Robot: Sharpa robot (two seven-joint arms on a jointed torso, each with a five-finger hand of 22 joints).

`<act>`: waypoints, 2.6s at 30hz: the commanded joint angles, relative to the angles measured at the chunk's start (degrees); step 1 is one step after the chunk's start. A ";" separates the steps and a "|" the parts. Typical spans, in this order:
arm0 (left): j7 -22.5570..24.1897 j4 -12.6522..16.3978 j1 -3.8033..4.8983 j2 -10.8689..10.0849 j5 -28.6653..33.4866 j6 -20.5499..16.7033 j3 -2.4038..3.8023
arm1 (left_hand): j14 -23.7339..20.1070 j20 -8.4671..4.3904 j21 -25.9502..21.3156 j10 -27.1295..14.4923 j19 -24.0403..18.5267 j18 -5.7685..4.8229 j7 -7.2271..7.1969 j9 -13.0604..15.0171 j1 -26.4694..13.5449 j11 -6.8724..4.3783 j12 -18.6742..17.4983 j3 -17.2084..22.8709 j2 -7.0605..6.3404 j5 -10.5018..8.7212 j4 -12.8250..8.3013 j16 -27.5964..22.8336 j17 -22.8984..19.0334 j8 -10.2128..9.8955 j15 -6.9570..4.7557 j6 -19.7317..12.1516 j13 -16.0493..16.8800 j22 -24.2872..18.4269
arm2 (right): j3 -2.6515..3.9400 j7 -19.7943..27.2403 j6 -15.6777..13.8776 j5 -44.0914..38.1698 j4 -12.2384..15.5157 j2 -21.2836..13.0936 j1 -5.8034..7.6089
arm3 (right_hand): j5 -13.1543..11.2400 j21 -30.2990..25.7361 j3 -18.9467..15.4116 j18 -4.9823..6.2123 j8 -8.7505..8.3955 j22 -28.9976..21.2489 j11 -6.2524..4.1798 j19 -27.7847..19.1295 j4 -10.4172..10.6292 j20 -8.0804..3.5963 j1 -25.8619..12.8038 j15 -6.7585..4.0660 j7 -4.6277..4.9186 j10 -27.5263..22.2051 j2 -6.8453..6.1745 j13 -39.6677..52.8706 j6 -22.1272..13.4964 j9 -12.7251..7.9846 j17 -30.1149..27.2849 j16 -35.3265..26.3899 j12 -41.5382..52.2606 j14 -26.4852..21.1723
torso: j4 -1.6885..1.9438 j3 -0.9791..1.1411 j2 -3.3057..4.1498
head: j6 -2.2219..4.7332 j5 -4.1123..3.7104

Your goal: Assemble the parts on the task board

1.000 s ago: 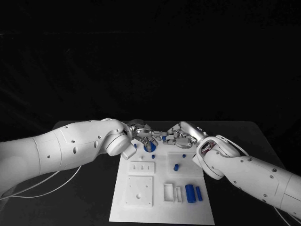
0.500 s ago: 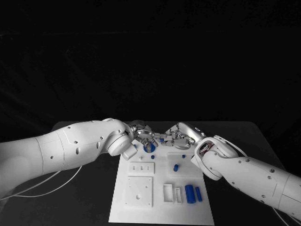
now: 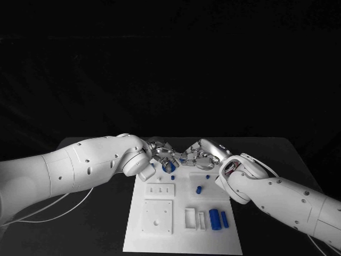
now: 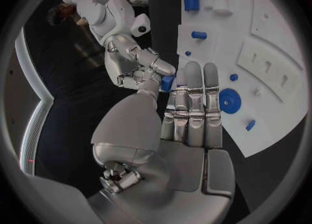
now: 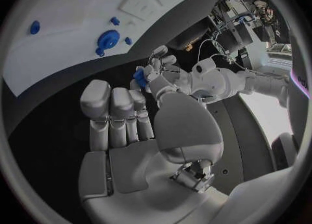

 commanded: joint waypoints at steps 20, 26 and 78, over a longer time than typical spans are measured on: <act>0.31 0.09 0.24 0.32 1.98 2.33 0.08 | -1.18 -2.23 6.97 3.00 -2.88 -0.43 -1.82 29.84 -11.38 -1.95 8.46 28.42 -1.94 3.42 -12.70 7.61 3.75 0.90 -2.22 1.74 1.67 7.59 | -0.30 -1.00 1.02 -1.11 -0.36 0.13 -0.06 | -0.36 0.18 0.65 -0.06 0.18 6.45 0.13 0.84 0.26 0.06 0.22 0.03 0.02 -0.01 -0.56 -0.05 -0.68 0.08 0.08 -0.45 -0.41 0.40 | -0.04 0.04 0.04 | -0.02 -0.18; 0.29 0.08 0.22 0.28 2.71 2.98 0.07 | -1.60 -2.37 8.04 3.07 -3.37 -0.42 -2.21 33.11 -12.85 -2.17 9.79 28.51 -1.22 3.28 -13.50 9.93 3.49 0.31 -2.45 2.15 2.19 9.03 | -0.30 -1.56 0.05 -1.41 -0.41 0.11 -0.08 | -0.39 0.17 1.75 -0.02 0.18 6.44 0.13 0.90 0.42 0.06 0.12 0.03 0.04 0.04 -0.92 -0.15 -0.78 0.08 0.01 -0.57 -0.46 0.43 | 0.03 0.04 0.04 | -0.15 -0.27; -5.99 7.09 -1.95 -6.91 -14.82 -7.55 -0.95 | 2.21 -5.40 17.35 3.48 -1.17 -0.51 -5.56 30.51 -12.02 -5.55 33.55 25.81 -3.01 1.17 -12.08 27.25 13.72 0.69 -5.79 12.00 9.17 18.48 | 11.44 -2.09 -0.13 5.17 6.91 -11.28 -3.98 | 0.23 -2.58 -8.35 0.21 0.18 5.99 0.46 0.75 6.02 0.33 -0.11 0.29 0.29 -0.73 -2.23 -1.82 -2.34 0.06 -1.80 -2.39 -1.76 -0.04 | -1.23 0.76 -1.97 | -3.06 1.61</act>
